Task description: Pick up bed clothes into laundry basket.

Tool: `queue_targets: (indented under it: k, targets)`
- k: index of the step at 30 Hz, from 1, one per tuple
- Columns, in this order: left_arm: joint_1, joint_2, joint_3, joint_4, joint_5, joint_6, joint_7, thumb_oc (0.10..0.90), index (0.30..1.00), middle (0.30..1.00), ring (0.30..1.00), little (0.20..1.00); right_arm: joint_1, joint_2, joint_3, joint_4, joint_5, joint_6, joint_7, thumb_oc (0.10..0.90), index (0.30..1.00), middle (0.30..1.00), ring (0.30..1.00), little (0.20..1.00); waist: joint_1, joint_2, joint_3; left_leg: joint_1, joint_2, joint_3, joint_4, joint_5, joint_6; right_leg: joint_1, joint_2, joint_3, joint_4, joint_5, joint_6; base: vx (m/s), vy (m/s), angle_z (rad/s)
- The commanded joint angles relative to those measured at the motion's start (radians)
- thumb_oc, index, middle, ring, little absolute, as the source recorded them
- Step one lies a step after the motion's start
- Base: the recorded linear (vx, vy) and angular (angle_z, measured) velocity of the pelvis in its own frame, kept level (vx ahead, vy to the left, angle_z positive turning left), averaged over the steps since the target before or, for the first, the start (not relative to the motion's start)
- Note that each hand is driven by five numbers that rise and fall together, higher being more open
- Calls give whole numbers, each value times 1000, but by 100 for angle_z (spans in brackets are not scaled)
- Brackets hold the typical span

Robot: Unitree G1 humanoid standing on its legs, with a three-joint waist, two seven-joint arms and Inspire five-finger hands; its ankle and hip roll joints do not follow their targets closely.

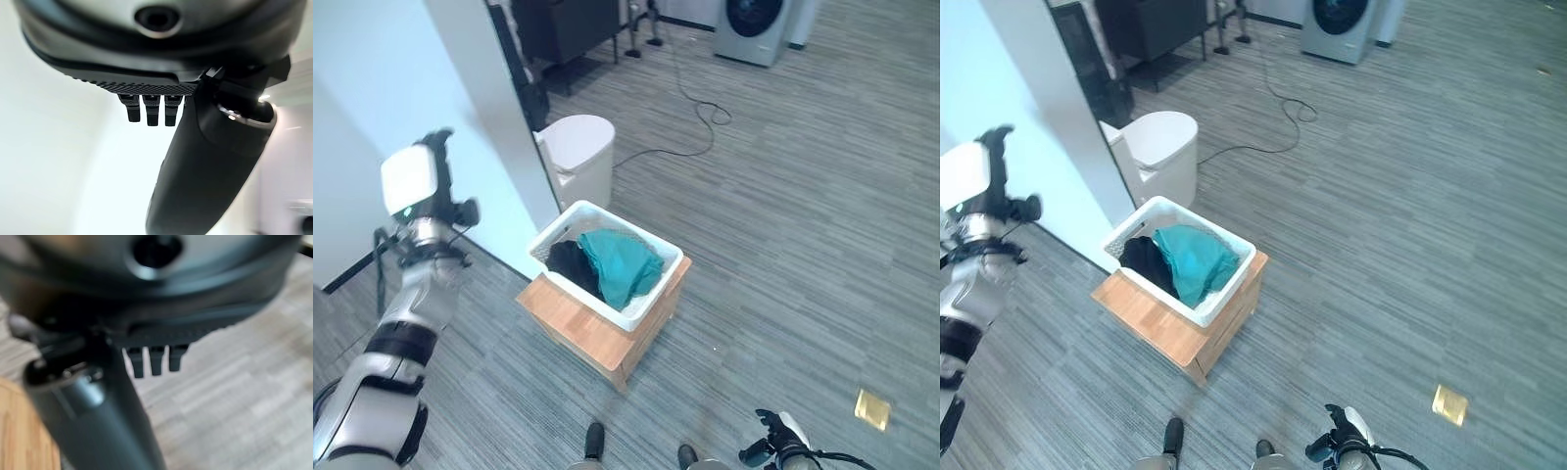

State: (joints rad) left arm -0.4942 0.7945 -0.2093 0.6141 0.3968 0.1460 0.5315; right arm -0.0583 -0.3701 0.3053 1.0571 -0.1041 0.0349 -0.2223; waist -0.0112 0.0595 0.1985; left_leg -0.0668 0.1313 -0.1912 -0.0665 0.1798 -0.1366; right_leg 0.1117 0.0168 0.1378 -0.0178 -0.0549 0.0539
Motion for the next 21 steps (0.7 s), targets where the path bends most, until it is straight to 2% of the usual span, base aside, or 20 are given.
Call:
queue_targets:
  k: [1, 2, 4, 5, 6, 7, 8, 9, 10, 11, 12, 13, 14, 15, 16, 17, 18, 20, 21]
  targets:
    - [55, 100, 146, -11, 22, -25, 78, 800, 900, 900, 900, 900, -39, -20, -18, -32, -7, -43, -49, 800, 900, 900, 900, 900, 53, -75, -76, -73, -73, 22, -21, -43, 39, 30, -13, 51, -7, -110, 35, -369, -262, 50]
    - [119, 56, 181, -6, -9, -27, 76, 800, 900, 900, 900, 900, -56, -22, -19, -51, -6, -45, -57, 800, 900, 900, 900, 900, 64, -80, -65, -104, -69, 9, -21, -30, 25, 34, 5, 35, -17, -118, 18, -348, -200, 32]
    - [147, 27, 196, 0, -32, -35, 73, 800, 900, 900, 900, 900, -64, -21, -20, -73, -6, -46, -59, 800, 900, 900, 900, 900, 68, -74, -48, -129, -63, 14, -20, -15, 17, 27, 16, 22, -20, -110, 13, -274, -75, 54]
    - [172, -13, 207, 5, -51, -36, 76, 800, 900, 900, 900, 900, -71, -23, -22, -91, -6, -49, -61, 800, 900, 900, 900, 900, 60, -82, -31, -145, -53, 66, -11, -35, 17, 30, 4, -10, -20, -120, 12, -427, 4, 77]
    - [223, -88, 226, -32, -113, -57, 72, 800, 900, 900, 900, 900, -79, -17, -26, -128, -2, -39, -68, 800, 900, 900, 900, 900, 51, -99, -4, -149, -14, 250, 20, -52, 34, 22, -27, -80, -11, -118, 16, -329, 30, 113]
    - [226, -89, 229, -34, -113, -57, 72, 800, 900, 900, 900, 900, -79, -19, -25, -129, -2, -38, -67, 800, 900, 900, 900, 900, 52, -95, -6, -154, -10, 252, 23, -50, 34, 17, -24, -77, -12, -113, 16, -325, 74, 147]
    - [259, -129, 244, -53, -144, -76, 69, 800, 900, 900, 900, 900, -74, -11, -27, -150, -4, -35, -64, 800, 900, 900, 900, 900, 46, -100, -3, -147, 20, 318, 54, -62, 36, 11, -39, -113, -13, -107, 20, -215, 57, 158]
    - [292, -168, 256, -73, -189, -102, 62, 800, 900, 900, 900, 900, -76, -4, -32, -170, -2, -33, -62, 800, 900, 900, 900, 900, 40, -106, -1, -135, 46, 351, 95, -73, 33, 2, -56, -147, -13, -93, 26, -321, 133, 120]
    - [351, -243, 272, -88, -304, -156, 39, 800, 900, 900, 900, 900, -82, 4, -36, -202, 1, -32, -54, 800, 900, 900, 900, 900, 37, -120, 2, -109, 62, 333, 166, -99, 26, -5, -91, -196, -13, -73, 32, -269, 140, 96]
    - [371, -281, 279, -88, -372, -181, 29, 800, 900, 900, 900, 900, -85, 0, -37, -219, 3, -33, -49, 800, 900, 900, 900, 900, 30, -127, -1, -96, 72, 322, 193, -121, 23, -9, -108, -222, -15, -65, 32, -249, 173, 96]
    - [389, -321, 281, -78, -443, -209, 7, 800, 900, 900, 900, 900, -92, -1, -33, -231, -4, -35, -43, 800, 900, 900, 900, 900, 25, -135, -3, -68, 104, 342, 209, -143, 23, -15, -126, -261, -11, -58, 34, -178, 134, 104]
    - [411, -342, 275, -76, -483, -221, -31, 800, 900, 900, 900, 900, -87, -2, -32, -235, -9, -33, -35, 800, 900, 900, 900, 900, 16, -131, -12, -43, 128, 367, 195, -140, 21, -19, -131, -292, -15, -55, 33, -156, 191, 116]
    - [424, -372, 264, -71, -532, -230, -52, 800, 900, 900, 900, 900, -84, -4, -26, -237, -21, -30, -29, 800, 900, 900, 900, 900, 4, -130, -21, -4, 164, 424, 184, -139, 14, -15, -141, -331, -19, -53, 35, -75, 126, 119]
    - [424, -372, 264, -71, -532, -230, -52, 800, 900, 900, 900, 900, -84, -4, -26, -237, -21, -30, -29, 800, 900, 900, 900, 900, 4, -130, -22, -4, 164, 424, 183, -138, 14, -16, -141, -331, -19, -53, 35, -69, 247, 130]
    - [435, -418, 235, -50, -597, -233, -88, 800, 900, 900, 900, 900, -71, 0, -27, -236, -25, -25, -17, 800, 900, 900, 900, 900, -20, -130, -40, 52, 229, 546, 161, -123, -6, -8, -159, -413, -24, -49, 42, -8, 257, 113]
    - [437, -434, 217, -44, -601, -230, -105, 800, 900, 900, 900, 900, -59, 4, -29, -231, -27, -23, -10, 800, 900, 900, 900, 900, -34, -131, -51, 84, 262, 608, 146, -123, -29, 9, -173, -451, -29, -59, 48, -37, 360, 171]
    - [445, -449, 194, -44, -593, -224, -125, 800, 900, 900, 900, 900, -42, 13, -33, -227, -21, -23, -4, 800, 900, 900, 900, 900, -50, -127, -62, 107, 291, 687, 125, -97, -46, 14, -185, -504, -28, -51, 51, 11, 287, 230]
    - [456, -466, 156, -49, -578, -210, -161, 800, 900, 900, 900, 900, -12, 37, -49, -215, 7, -19, -2, 800, 900, 900, 900, 900, -64, -116, -82, 126, 319, 803, 84, -44, -64, 32, -200, -580, -33, -37, 60, 37, 289, 201]
    - [466, -478, 144, -52, -589, -213, -181, 800, 900, 900, 900, 900, -10, 53, -48, -219, 27, -19, 2, 800, 900, 900, 900, 900, -57, -110, -90, 126, 295, 801, 58, -45, -67, 36, -206, -592, -25, -27, 68, 118, 312, 115]
